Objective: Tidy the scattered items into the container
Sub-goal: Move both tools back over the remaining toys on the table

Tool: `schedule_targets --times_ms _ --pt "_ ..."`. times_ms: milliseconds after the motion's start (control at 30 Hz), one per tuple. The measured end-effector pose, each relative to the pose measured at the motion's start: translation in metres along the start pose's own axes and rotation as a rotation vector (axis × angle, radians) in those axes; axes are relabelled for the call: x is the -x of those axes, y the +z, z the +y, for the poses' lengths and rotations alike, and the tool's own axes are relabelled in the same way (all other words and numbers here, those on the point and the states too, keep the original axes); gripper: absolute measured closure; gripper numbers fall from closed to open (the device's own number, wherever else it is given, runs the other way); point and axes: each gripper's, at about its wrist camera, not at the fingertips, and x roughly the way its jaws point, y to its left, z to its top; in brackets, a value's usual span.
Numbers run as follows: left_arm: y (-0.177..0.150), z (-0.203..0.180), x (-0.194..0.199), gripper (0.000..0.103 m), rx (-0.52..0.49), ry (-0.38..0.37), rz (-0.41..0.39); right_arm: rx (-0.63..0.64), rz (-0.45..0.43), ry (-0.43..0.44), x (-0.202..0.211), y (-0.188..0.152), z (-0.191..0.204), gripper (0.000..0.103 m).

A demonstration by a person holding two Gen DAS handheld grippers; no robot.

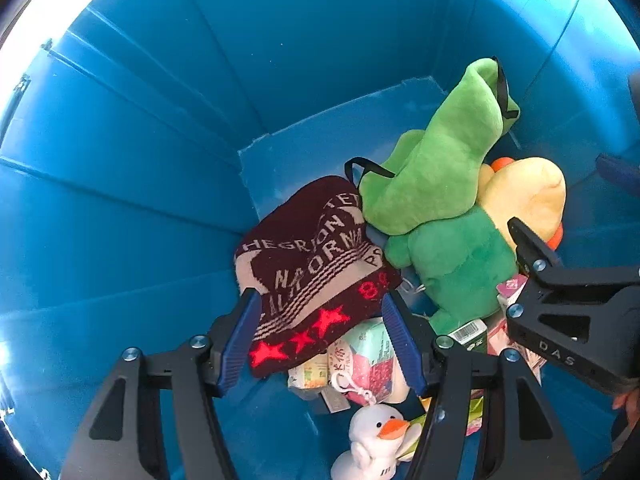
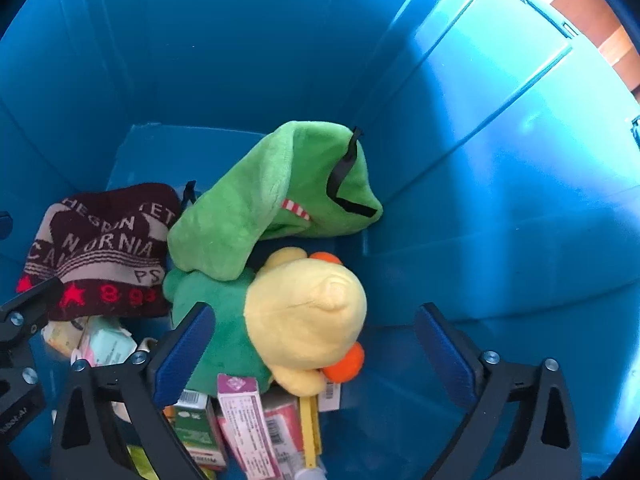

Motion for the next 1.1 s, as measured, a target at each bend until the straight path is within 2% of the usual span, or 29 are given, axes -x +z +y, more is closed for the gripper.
schedule_targets --times_ms 200,367,700,900,1100 --pt "-0.018 0.003 0.018 0.041 0.027 -0.013 -0.024 -0.016 0.011 0.026 0.013 -0.001 -0.001 0.001" --pt "-0.041 0.010 0.052 0.041 0.032 -0.018 -0.078 -0.010 -0.028 0.088 0.045 -0.004 -0.003 0.001" --pt "-0.100 0.054 0.151 0.041 0.069 -0.062 -0.273 -0.026 -0.118 0.043 0.133 -0.032 0.000 0.001" --pt "-0.149 0.106 0.187 0.041 0.115 -0.075 -0.363 -0.039 -0.203 0.034 0.203 -0.051 0.032 0.001" --pt "-0.211 0.173 0.198 0.041 0.151 -0.072 -0.431 -0.017 -0.268 0.036 0.253 -0.060 0.103 0.000"
